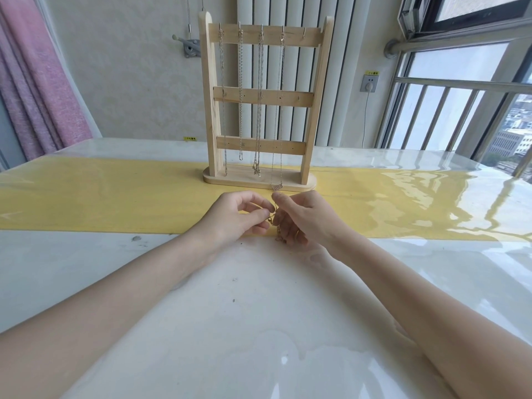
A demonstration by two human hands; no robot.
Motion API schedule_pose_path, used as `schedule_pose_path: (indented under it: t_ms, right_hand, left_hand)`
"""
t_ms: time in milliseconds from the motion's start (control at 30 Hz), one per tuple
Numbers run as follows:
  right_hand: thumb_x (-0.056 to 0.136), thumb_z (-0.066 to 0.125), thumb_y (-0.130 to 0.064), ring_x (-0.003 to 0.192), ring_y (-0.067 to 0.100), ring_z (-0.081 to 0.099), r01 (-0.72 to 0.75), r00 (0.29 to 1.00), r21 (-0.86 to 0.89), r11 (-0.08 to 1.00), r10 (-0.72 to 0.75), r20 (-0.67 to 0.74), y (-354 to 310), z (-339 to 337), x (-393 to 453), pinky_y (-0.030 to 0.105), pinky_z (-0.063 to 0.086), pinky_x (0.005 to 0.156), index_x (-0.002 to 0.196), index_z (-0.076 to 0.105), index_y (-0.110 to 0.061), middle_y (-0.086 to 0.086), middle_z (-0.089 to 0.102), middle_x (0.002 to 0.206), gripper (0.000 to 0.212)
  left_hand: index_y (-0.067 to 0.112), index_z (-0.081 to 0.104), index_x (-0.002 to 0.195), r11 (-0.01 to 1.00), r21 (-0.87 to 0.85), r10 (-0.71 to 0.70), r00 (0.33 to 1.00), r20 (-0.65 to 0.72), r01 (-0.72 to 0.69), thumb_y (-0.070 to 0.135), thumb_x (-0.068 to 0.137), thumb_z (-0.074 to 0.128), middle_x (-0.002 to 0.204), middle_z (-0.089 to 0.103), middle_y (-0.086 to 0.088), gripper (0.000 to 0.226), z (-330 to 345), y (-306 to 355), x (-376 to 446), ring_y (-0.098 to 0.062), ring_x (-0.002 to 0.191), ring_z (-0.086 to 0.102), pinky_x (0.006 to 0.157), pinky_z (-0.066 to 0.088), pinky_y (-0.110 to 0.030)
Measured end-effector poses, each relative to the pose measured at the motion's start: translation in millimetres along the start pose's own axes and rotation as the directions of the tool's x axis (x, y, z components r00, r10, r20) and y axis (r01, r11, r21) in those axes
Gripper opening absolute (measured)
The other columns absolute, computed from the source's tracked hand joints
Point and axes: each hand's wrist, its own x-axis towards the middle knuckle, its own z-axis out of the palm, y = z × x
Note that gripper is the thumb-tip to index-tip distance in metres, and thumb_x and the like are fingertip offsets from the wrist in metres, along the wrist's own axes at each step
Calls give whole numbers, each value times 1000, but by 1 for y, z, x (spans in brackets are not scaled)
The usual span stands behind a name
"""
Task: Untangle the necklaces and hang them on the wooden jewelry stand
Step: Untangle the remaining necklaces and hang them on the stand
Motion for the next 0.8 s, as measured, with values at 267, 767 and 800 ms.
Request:
schedule_pose_path:
  t_ms: [267,767,800]
  right_hand:
    - [95,49,-17,40,14,50,12,1000,-77,997,-13,-6,0,2,-1,16,38,41,64,60,-6,2,56,51,34]
    - [103,32,-24,39,16,48,-149,984,447,882,179,-26,0,-8,-1,17,27,35,82,55,-7,7,57,55,36]
    - [103,32,-24,39,16,47,-155,983,456,876,182,-15,0,-9,-1,18,28,37,82,56,-7,7,57,57,37]
  left_hand:
    - [8,61,85,849,-496,-200,980,20,183,2,90,56,73,59,-3,9,-6,4,5,-10,64,62,62,56,-18]
    - [5,55,82,779,-600,-237,971,-12,183,-3,92,50,71,55,-10,14,-5,5,7,-12,55,62,57,55,-19]
    - [6,55,82,786,-588,-236,972,0,191,-2,92,50,69,54,-8,14,-5,6,7,-10,52,59,55,54,-19]
